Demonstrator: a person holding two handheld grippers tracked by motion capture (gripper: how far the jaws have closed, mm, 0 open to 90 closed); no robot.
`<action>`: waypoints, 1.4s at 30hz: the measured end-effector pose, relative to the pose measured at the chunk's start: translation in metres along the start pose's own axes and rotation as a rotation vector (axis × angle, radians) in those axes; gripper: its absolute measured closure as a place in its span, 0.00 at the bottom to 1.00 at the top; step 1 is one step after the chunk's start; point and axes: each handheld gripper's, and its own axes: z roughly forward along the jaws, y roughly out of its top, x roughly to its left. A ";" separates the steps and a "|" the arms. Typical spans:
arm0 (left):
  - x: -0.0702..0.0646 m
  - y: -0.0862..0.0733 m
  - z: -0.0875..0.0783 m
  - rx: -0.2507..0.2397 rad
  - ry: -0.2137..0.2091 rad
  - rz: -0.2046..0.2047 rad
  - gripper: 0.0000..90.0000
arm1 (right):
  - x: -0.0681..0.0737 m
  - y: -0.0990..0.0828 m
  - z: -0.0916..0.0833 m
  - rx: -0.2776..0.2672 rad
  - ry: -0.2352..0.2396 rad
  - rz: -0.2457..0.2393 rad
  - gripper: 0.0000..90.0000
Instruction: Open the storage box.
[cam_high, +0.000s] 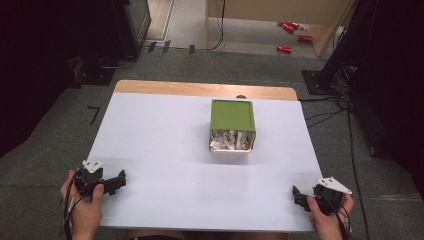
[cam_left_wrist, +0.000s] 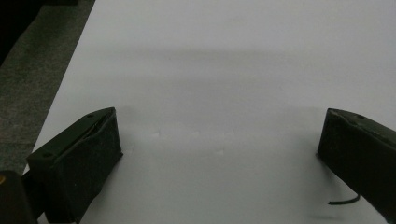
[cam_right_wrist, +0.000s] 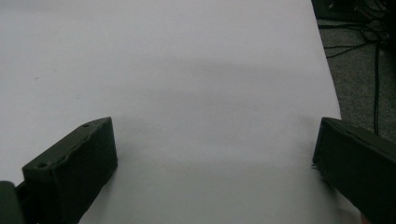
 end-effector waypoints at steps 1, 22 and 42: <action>0.000 0.000 0.000 0.000 0.000 0.000 0.00 | 0.000 0.000 0.000 -0.003 -0.002 -0.003 0.00; 0.000 0.000 0.000 -0.001 0.001 -0.001 0.00 | 0.014 0.022 -0.014 -0.041 -0.023 0.032 0.10; 0.000 0.000 0.000 -0.002 0.002 -0.001 0.00 | 0.037 0.055 -0.023 -0.094 0.006 0.017 0.10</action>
